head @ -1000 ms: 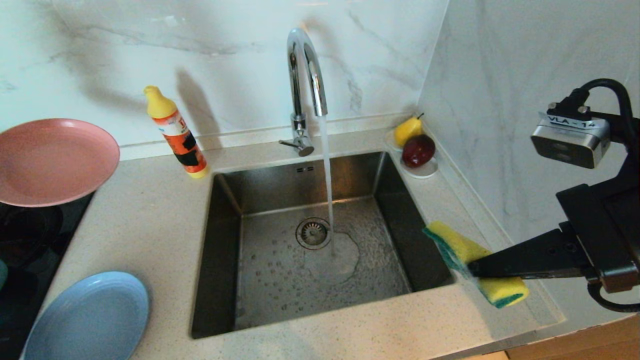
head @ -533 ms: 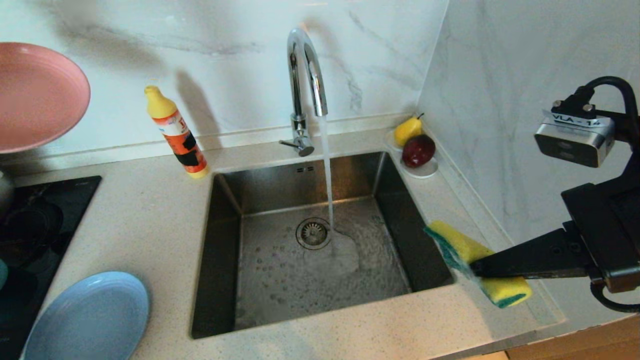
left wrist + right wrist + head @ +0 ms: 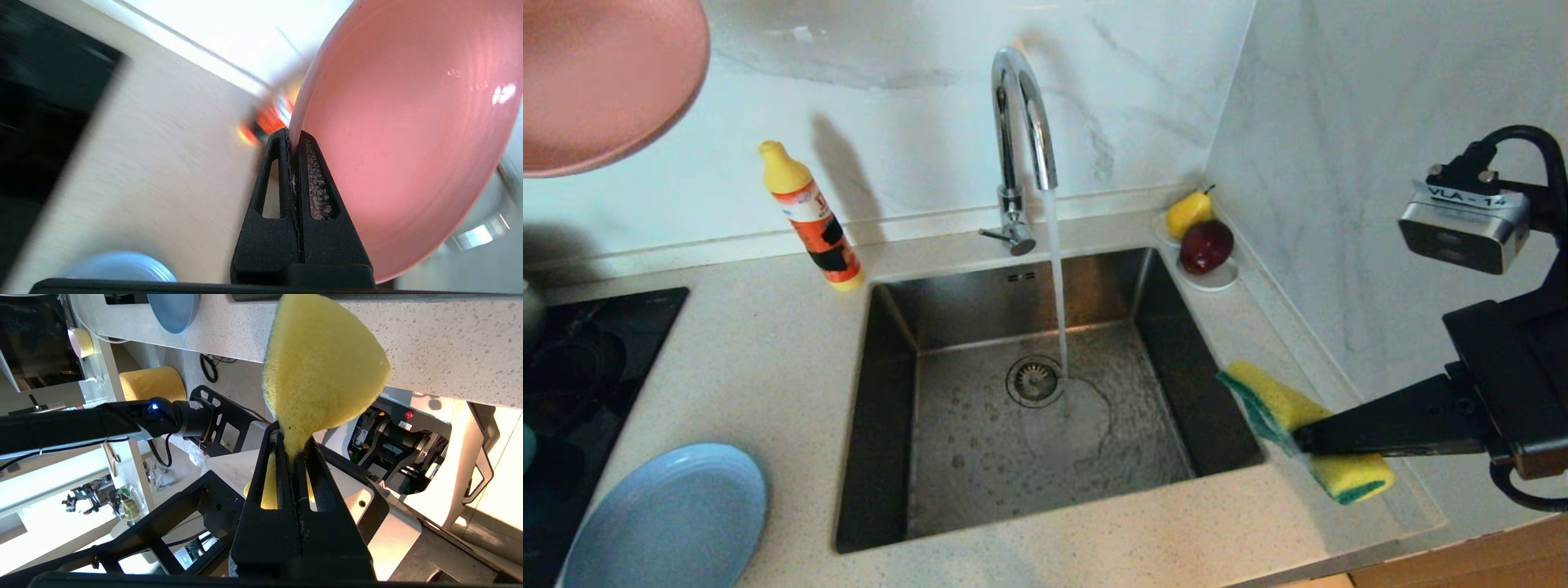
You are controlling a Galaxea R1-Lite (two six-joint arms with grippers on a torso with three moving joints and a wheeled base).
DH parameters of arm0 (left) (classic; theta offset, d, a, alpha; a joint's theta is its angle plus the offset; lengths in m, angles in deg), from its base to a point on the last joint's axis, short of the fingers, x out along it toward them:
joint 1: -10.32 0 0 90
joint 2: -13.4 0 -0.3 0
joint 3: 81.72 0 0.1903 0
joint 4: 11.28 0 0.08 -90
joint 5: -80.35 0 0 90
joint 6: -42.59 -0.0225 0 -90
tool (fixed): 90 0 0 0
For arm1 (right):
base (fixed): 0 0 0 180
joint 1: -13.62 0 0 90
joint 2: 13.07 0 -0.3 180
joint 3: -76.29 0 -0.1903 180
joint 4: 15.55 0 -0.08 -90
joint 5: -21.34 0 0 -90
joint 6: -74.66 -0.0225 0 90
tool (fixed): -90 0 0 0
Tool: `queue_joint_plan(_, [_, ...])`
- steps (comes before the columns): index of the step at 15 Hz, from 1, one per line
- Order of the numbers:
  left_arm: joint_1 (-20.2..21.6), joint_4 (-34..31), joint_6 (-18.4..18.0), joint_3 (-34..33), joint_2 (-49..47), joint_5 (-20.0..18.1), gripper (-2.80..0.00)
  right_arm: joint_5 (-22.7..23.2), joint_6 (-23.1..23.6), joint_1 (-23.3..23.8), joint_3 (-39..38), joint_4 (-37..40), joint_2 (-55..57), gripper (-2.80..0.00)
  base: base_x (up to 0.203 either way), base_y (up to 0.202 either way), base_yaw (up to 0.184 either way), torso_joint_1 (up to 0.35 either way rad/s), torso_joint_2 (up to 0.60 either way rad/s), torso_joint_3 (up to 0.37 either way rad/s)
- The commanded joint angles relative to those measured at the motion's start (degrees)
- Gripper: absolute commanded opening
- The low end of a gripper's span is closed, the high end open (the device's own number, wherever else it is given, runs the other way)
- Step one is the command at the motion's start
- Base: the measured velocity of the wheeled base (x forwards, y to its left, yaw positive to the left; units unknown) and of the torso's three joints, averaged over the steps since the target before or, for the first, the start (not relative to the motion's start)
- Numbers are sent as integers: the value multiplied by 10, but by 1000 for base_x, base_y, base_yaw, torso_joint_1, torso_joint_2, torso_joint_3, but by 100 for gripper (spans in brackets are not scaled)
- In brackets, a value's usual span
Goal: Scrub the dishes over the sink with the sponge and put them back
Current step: Wash the plate
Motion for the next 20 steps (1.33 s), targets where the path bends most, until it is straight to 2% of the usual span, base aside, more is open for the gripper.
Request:
queue_joint_plan(1, [-62,-25,-1,-1,8,0,-280,1,-2,0,1,2,-3,-280,0,0,0,0,0,0])
queue_joint_plan(3, [-118,-47,-16,-13,9,16,-280,0,-2,0,1,2,-5,-280,0,0,0,0,0,0])
queue_joint_plan(5, [-187,-51,-48,-45,8,87,-280,0,-2,0,0,2,-7,-280,0,0,0,0,0,0])
queue_joint_plan(7, [-256,-49,-64,-79,8,163,-280,-1,-2,1,0,2,-7,-280,0,0,0,0,0,0])
queue_joint_plan(8, [-283,-48,-69,-99,8,190,-280,-1,-2,1,0,1,-6,-280,0,0,0,0,0,0])
queue_joint_plan(11, [-330,-36,-83,-156,6,229,-280,-1,-3,1,1,1,-6,-280,0,0,0,0,0,0])
queue_joint_plan(15, [-400,62,-81,-245,3,277,-280,-1,-2,1,0,1,-4,-280,0,0,0,0,0,0])
queue_joint_plan(18, [-468,74,-73,-272,-14,295,-280,1,-2,8,-9,1,-4,-280,0,0,0,0,0,0])
queue_joint_plan(20, [-505,94,-61,-275,-50,339,-280,1,-2,10,-14,0,-4,-280,0,0,0,0,0,0])
